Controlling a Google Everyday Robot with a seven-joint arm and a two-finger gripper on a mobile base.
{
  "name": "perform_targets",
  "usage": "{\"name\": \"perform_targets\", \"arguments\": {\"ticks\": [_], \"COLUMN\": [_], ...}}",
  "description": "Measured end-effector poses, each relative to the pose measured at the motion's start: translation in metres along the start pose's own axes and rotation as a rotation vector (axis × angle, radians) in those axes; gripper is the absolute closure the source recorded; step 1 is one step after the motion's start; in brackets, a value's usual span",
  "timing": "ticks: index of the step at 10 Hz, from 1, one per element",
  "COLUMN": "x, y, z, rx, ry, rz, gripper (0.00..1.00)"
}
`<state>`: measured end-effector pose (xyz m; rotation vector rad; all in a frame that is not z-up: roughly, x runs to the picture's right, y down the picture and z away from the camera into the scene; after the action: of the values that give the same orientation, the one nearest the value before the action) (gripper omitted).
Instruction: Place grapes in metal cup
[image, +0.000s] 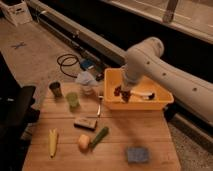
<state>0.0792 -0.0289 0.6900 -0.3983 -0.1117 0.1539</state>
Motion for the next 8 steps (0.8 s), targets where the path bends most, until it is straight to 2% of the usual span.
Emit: {"name": "perform_targets", "arguments": {"ticks": [1, 2, 7, 8], "x": [-0.027, -0.038, -0.039, -0.039], "y": [-0.015, -0.022, -0.023, -0.026], "z": [-0.001, -0.002, 0.0, 0.0], "rx": [0.009, 0.012, 0.012, 0.024], "ry": [-0.013, -0.013, -0.01, -0.002], "rz": [-0.026, -0.035, -0.037, -0.045], "gripper": [1.0, 1.0, 1.0, 1.0]}}
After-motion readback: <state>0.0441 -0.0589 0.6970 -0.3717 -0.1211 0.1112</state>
